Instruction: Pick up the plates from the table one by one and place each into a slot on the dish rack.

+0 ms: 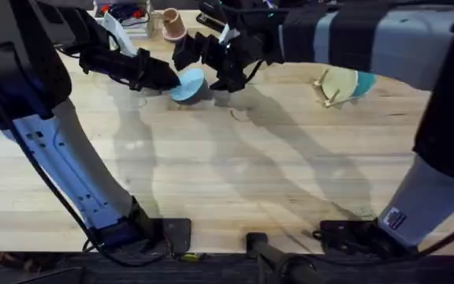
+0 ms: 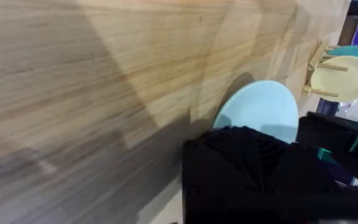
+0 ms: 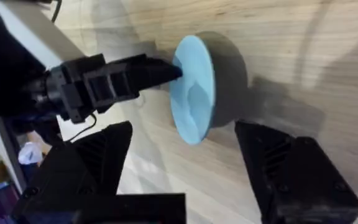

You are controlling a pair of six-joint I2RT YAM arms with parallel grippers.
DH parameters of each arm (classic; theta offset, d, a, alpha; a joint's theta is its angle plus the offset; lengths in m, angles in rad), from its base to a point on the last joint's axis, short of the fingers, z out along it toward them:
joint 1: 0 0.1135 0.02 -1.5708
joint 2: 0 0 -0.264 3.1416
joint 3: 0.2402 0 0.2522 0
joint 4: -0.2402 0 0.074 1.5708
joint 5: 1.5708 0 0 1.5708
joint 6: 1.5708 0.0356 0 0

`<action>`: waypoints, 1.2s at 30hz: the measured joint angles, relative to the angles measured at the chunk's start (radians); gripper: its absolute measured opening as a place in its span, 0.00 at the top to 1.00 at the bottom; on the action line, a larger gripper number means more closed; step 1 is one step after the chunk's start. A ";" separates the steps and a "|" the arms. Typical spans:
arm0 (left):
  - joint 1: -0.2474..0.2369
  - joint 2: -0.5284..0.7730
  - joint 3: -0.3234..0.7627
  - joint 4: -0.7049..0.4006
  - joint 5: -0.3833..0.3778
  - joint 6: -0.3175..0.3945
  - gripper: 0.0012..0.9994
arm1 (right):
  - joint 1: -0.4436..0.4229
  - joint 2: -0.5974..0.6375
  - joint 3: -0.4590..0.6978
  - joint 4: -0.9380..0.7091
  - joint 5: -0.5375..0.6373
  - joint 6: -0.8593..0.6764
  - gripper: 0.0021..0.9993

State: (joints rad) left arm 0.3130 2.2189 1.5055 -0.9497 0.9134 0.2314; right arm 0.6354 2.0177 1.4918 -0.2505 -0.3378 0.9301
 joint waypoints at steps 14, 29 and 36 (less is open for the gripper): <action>0.000 0.000 0.000 0.000 0.000 0.000 0.96 | 0.006 0.076 0.000 0.115 0.001 0.159 0.00; 0.000 0.000 0.000 0.000 0.000 0.000 0.96 | 0.012 0.115 0.005 0.150 0.000 0.237 0.01; 0.000 0.000 0.000 0.000 0.000 0.000 0.96 | 0.012 0.120 0.005 0.150 0.000 0.252 0.10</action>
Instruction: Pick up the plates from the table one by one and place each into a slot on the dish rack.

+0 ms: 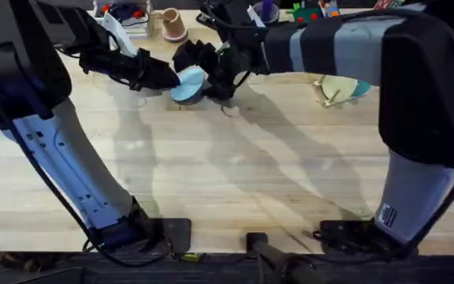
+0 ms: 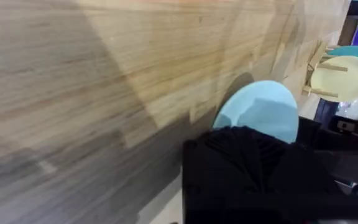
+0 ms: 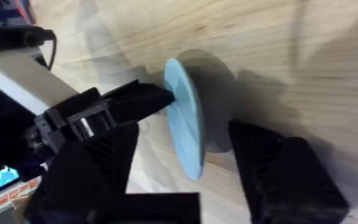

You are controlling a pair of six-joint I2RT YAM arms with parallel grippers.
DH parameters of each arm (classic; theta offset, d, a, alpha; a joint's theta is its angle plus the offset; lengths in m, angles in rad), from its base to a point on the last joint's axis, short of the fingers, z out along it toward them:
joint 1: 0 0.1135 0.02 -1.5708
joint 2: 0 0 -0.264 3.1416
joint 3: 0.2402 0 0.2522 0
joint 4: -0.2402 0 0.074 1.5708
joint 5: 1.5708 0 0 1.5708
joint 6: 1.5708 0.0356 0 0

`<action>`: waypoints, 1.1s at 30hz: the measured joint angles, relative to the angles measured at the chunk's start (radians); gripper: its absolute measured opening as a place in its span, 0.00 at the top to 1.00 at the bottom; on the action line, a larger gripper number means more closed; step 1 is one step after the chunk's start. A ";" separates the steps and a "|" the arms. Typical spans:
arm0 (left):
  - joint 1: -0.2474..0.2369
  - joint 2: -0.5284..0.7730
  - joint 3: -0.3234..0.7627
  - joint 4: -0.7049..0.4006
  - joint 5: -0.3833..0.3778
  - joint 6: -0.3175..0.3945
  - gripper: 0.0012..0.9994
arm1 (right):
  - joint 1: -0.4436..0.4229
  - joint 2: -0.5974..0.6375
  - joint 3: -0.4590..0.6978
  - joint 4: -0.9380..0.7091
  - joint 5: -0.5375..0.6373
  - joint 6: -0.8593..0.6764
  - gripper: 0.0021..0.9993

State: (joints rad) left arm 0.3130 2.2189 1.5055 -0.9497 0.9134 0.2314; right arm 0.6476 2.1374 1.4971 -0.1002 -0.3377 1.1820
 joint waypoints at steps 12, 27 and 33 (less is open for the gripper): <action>0.000 0.000 0.000 0.001 0.000 0.000 0.96 | 0.000 0.023 0.000 -0.002 0.000 0.005 0.68; 0.002 0.000 0.000 0.012 0.009 -0.003 0.96 | -0.003 0.022 0.008 0.009 -0.017 0.005 0.97; 0.002 0.000 0.000 0.012 0.009 -0.003 0.96 | -0.003 0.022 0.009 0.009 -0.018 0.005 0.97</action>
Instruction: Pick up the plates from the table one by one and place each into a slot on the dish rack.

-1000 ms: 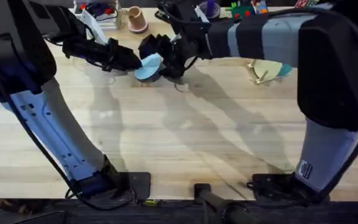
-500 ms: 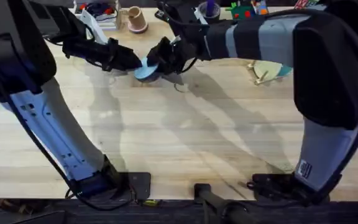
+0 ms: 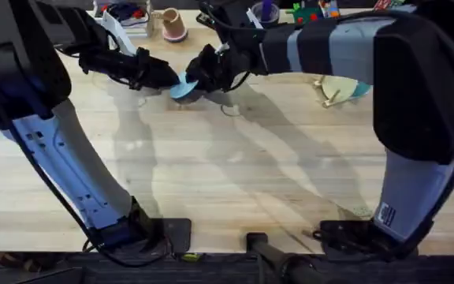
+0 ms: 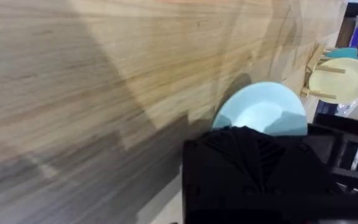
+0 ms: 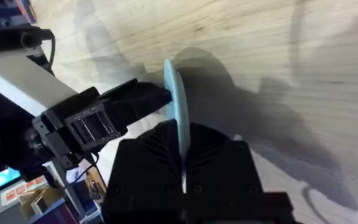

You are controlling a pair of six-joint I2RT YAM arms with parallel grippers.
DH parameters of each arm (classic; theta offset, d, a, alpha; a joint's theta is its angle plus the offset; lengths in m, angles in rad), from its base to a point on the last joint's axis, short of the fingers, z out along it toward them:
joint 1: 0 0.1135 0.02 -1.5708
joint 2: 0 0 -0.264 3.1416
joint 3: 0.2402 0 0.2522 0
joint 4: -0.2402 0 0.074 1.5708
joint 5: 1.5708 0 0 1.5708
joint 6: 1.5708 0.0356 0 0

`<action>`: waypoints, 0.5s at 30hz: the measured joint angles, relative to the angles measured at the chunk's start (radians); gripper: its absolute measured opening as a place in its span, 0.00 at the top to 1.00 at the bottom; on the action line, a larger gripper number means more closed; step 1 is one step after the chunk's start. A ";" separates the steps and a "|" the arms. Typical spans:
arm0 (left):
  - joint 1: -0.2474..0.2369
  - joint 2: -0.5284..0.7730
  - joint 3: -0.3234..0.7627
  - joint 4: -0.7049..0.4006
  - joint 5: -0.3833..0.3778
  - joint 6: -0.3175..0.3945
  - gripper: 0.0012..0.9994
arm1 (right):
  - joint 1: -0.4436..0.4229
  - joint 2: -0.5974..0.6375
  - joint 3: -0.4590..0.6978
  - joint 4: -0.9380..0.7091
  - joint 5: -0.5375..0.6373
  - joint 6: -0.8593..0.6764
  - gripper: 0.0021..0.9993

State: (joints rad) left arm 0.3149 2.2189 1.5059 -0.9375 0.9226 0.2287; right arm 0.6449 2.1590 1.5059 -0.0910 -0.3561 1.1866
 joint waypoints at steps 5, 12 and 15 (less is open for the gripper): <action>0.000 0.000 0.000 0.000 0.000 0.000 0.96 | 0.000 0.000 0.000 0.001 -0.001 -0.013 0.98; 0.002 0.000 0.003 -0.020 0.006 0.030 0.96 | -0.008 0.002 -0.002 0.033 -0.034 -0.191 0.97; 0.002 0.000 0.010 -0.043 0.000 0.044 0.96 | -0.010 0.003 -0.002 0.034 -0.047 -0.271 0.97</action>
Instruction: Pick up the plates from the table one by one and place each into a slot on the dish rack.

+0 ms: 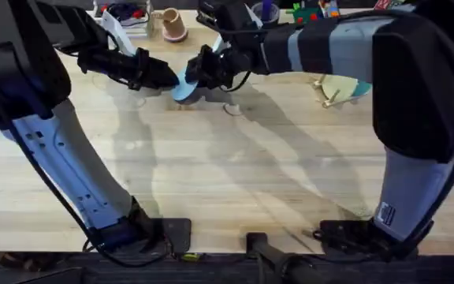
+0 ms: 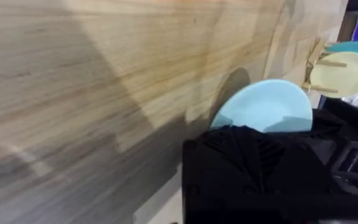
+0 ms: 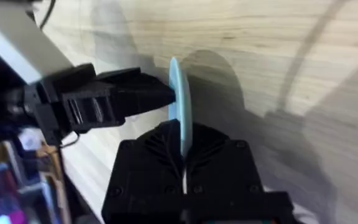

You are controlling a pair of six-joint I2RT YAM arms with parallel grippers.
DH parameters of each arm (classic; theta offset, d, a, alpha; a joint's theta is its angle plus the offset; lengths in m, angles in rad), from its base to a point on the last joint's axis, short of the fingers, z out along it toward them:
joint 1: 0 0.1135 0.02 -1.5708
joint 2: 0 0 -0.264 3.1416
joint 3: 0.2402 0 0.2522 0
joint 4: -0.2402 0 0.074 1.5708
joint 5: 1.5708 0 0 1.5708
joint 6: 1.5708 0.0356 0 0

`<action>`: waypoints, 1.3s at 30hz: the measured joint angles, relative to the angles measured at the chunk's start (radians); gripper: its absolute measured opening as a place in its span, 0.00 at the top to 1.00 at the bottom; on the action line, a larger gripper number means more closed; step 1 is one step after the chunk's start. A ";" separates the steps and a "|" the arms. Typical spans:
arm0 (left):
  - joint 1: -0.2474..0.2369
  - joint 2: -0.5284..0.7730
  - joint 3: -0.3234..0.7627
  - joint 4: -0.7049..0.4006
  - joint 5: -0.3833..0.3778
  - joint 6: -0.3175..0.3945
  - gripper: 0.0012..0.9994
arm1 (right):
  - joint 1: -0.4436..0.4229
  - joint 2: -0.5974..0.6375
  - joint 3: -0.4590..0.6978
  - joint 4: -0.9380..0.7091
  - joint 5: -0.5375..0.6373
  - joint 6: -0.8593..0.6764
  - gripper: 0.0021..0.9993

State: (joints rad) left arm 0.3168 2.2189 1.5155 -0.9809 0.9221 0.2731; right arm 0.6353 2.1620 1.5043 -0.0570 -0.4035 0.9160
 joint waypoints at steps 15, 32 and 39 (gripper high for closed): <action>-0.016 -0.142 0.022 -0.147 -0.094 0.069 0.96 | -0.016 -0.025 0.000 -0.066 -0.051 -0.338 0.97; -0.017 -0.492 0.032 -0.342 -0.184 0.088 0.96 | -0.140 -0.274 0.000 -0.364 -0.054 -0.669 0.97; -0.017 -0.648 0.032 -0.395 -0.206 0.092 0.96 | -0.199 -0.382 0.000 -0.488 -0.053 -0.790 0.97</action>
State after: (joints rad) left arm 0.3000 1.5713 1.5475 -1.3760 0.7163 0.3649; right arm 0.4366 1.7799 1.5043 -0.5453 -0.4568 0.1262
